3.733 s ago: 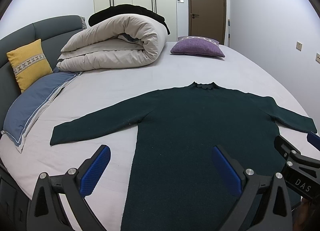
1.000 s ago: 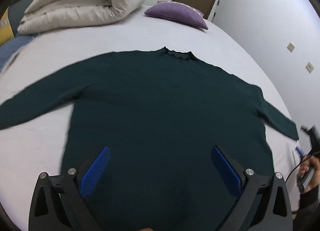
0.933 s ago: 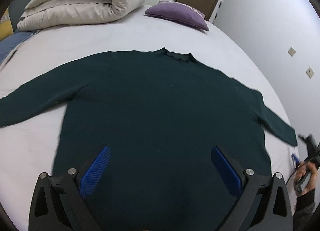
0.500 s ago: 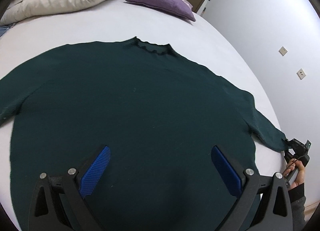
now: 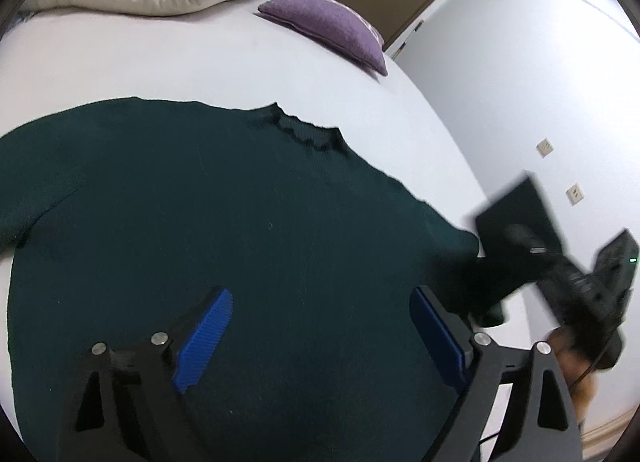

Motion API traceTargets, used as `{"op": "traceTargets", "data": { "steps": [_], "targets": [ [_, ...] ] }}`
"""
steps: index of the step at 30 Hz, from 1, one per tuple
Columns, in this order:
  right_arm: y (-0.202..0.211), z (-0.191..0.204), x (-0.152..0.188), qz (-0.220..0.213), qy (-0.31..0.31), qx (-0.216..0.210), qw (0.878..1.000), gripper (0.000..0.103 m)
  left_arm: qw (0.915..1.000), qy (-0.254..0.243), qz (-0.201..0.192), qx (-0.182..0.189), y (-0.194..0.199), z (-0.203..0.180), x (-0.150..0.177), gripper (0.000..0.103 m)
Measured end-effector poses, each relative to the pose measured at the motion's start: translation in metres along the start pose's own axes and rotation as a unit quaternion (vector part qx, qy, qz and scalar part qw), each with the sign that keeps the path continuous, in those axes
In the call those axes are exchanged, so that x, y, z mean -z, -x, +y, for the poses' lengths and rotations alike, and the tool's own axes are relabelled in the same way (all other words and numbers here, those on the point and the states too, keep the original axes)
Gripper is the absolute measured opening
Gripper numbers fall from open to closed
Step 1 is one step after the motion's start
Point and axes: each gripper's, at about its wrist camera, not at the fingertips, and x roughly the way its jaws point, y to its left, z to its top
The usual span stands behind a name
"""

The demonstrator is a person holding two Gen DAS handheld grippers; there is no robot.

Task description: Fold small clothes

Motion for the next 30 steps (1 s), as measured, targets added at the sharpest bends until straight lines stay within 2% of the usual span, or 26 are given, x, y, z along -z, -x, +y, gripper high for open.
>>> {"op": "traceTargets", "data": {
  "steps": [3, 4, 7, 8, 9, 10, 11, 12, 13, 15, 17, 18, 19, 22, 24, 26, 27, 28, 29, 30],
  "targets": [
    [-0.053, 0.06, 0.033, 0.043, 0.026, -0.03, 0.998, 0.007, 0.9998, 0.017, 0.001, 0.008, -0.002, 0.014, -0.005, 0.09],
    [-0.068, 0.073, 0.055, 0.064, 0.03, -0.037, 0.997, 0.008, 0.9996, 0.025, 0.003, 0.011, -0.005, 0.019, -0.006, 0.09],
    [-0.118, 0.1, 0.1, 0.114, 0.043, -0.031, 0.992, 0.013, 0.9983, 0.05, 0.017, 0.023, -0.017, 0.033, -0.009, 0.091],
    [-0.125, 0.106, 0.123, 0.128, 0.04, -0.039, 0.99, 0.02, 0.9978, 0.058, 0.022, 0.025, -0.022, 0.036, -0.009, 0.091],
    [-0.134, 0.103, 0.133, 0.141, 0.032, -0.054, 0.988, 0.037, 0.9974, 0.061, 0.025, 0.028, -0.026, 0.037, -0.009, 0.091],
    [-0.147, 0.103, 0.145, 0.147, 0.018, -0.067, 0.987, 0.047, 0.997, 0.064, 0.029, 0.033, -0.032, 0.037, -0.01, 0.092],
    [-0.143, 0.095, 0.148, 0.141, 0.004, -0.078, 0.987, 0.058, 0.9967, 0.066, 0.033, 0.035, -0.036, 0.036, -0.009, 0.092],
    [-0.141, 0.092, 0.15, 0.131, -0.004, -0.084, 0.988, 0.064, 0.9963, 0.067, 0.036, 0.038, -0.041, 0.034, -0.009, 0.092],
    [-0.131, 0.084, 0.153, 0.122, -0.01, -0.083, 0.989, 0.066, 0.996, 0.068, 0.04, 0.042, -0.045, 0.03, -0.008, 0.092],
    [-0.12, 0.084, 0.153, 0.108, -0.015, -0.086, 0.99, 0.066, 0.9957, 0.064, 0.048, 0.047, -0.055, 0.021, -0.009, 0.092],
    [-0.093, 0.065, 0.15, 0.101, -0.025, -0.093, 0.99, 0.066, 0.9958, 0.058, 0.05, 0.05, -0.06, 0.012, -0.008, 0.092],
    [-0.063, 0.05, 0.149, 0.098, -0.033, -0.097, 0.99, 0.066, 0.9961, 0.053, 0.053, 0.047, -0.064, 0.008, -0.008, 0.092],
    [-0.055, 0.052, 0.139, 0.093, -0.048, -0.101, 0.989, 0.066, 0.9965, 0.047, 0.06, 0.036, -0.072, 0.004, -0.008, 0.092],
    [-0.031, 0.023, 0.14, 0.077, -0.096, -0.094, 0.988, 0.066, 0.9975, 0.03, 0.064, 0.006, -0.085, -0.003, -0.009, 0.092],
    [-0.014, -0.005, 0.145, 0.067, -0.132, -0.091, 0.985, 0.068, 0.9981, 0.017, 0.058, -0.013, -0.086, -0.01, -0.011, 0.083],
    [0.005, -0.037, 0.147, 0.059, -0.177, -0.098, 0.978, 0.068, 0.9971, 0.0, 0.064, -0.04, -0.092, -0.017, -0.015, 0.045],
    [0.011, -0.05, 0.148, 0.054, -0.2, -0.1, 0.973, 0.068, 0.9963, -0.006, 0.069, -0.052, -0.095, -0.018, -0.016, 0.036],
    [0.016, -0.059, 0.149, 0.049, -0.212, -0.104, 0.97, 0.068, 0.9958, -0.009, 0.071, -0.058, -0.097, -0.019, -0.017, 0.021],
    [0.019, -0.065, 0.148, 0.044, -0.221, -0.108, 0.968, 0.068, 0.9956, -0.011, 0.072, -0.059, -0.095, -0.018, -0.019, 0.013],
    [0.022, -0.071, 0.149, 0.042, -0.227, -0.11, 0.967, 0.068, 0.996, -0.012, 0.071, -0.054, -0.092, -0.016, -0.021, 0.01]
  ]
}}
